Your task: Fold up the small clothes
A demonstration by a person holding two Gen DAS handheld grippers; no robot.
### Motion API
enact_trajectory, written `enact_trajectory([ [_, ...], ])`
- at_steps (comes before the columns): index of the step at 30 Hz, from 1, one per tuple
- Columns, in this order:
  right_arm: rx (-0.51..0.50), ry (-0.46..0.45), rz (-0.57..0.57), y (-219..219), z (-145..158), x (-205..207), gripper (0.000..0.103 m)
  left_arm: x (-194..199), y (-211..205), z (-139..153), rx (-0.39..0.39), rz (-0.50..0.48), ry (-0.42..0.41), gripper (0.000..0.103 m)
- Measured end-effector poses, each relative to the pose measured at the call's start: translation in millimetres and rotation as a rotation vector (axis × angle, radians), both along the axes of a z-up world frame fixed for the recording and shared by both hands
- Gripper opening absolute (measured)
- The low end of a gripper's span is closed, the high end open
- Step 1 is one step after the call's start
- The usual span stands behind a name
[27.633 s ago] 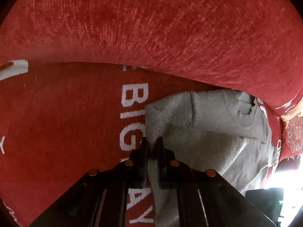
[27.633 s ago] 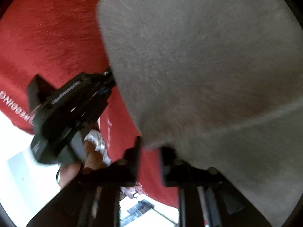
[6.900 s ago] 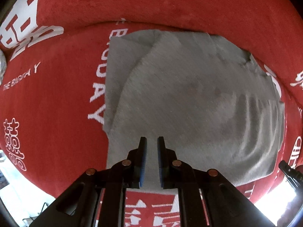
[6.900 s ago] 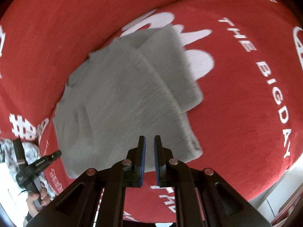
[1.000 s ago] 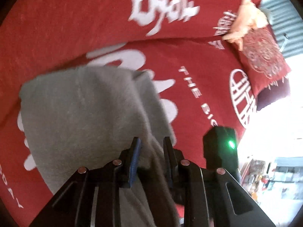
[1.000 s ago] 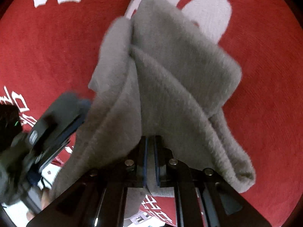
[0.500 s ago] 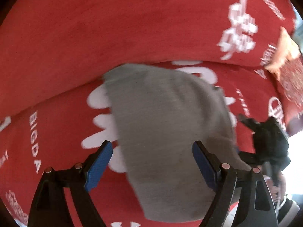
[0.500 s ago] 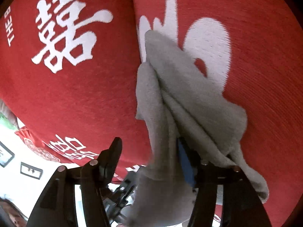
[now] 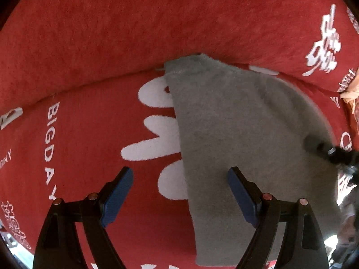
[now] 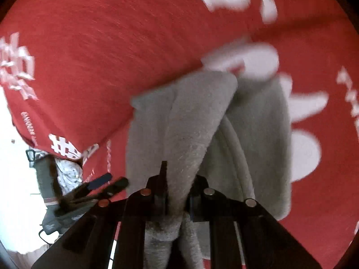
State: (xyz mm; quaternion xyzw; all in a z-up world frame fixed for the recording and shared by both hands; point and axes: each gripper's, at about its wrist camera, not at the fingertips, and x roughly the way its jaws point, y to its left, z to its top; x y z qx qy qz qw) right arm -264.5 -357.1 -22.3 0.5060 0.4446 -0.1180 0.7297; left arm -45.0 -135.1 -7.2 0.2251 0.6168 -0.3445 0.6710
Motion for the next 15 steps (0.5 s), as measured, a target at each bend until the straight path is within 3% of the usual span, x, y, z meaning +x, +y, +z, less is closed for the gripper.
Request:
enact_trajectory([
  [3, -0.044, -0.017, -0.055, -9.7, 15.3, -16.0, 0.015, -10.8, -5.8, 0.1, -0.008, -0.036, -0.007, 0.086],
  [7, -0.024, 0.091, -0.102, -19.2, -12.7, -36.9, 0.015, -24.7, -13.2, -13.0, -0.007, -0.063, 0.012, 0.088],
  [9, 0.048, 0.157, -0.129, -17.9, -34.8, -37.2, 0.016, -28.4, -17.0, -19.0, -0.002, -0.073, 0.016, 0.088],
  [11, 0.121, 0.161, -0.167, -17.3, -51.8, -47.2, 0.022, -30.4, -16.4, -20.7, -0.001, -0.081, 0.007, 0.089],
  [15, 0.105, 0.176, -0.193, -14.7, -43.8, -54.6, 0.032, -27.1, -13.3, -17.2, 0.001, -0.098, 0.014, 0.089],
])
